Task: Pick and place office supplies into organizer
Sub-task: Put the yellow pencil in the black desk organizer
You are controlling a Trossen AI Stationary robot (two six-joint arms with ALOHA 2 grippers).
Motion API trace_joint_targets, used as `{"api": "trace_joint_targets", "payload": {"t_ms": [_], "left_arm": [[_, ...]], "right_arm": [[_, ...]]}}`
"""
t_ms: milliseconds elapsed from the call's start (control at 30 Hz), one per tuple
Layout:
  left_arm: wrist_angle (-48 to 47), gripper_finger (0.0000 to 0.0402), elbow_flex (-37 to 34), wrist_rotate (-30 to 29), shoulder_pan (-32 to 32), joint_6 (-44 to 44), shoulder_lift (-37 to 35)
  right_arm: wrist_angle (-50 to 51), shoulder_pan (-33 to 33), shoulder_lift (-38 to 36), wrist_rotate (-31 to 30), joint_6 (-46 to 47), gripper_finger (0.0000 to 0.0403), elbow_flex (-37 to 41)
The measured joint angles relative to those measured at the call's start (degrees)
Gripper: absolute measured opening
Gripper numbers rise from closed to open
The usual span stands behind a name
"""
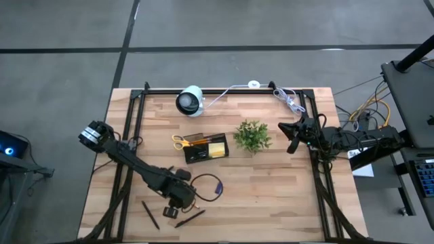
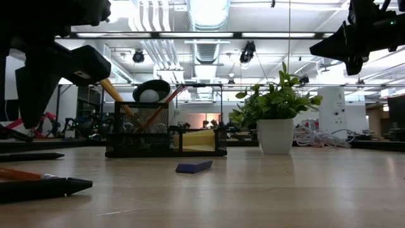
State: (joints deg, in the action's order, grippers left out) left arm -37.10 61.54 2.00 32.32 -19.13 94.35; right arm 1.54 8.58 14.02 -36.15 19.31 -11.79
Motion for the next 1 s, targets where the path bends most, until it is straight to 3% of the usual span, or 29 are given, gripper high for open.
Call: {"api": "trace_joint_targets", "payload": {"t_ms": [333,667,1000], "left_arm": [[2.5,0.0107,-0.1,0.0,-0.1,0.3,1.2],[1.6,0.0155,-0.1,1.0,0.0,0.0,7.2],[2.5,0.0157,-0.1,-1.0,0.0,3.3,7.5]], "right_arm": [[0.2,0.0,0.1,0.0,0.0,0.0013,0.0],[1.5,0.0,0.1,0.0,0.2,0.0013,0.0],[1.4,0.0,0.1,0.0,0.0,0.0013,0.0]]}}
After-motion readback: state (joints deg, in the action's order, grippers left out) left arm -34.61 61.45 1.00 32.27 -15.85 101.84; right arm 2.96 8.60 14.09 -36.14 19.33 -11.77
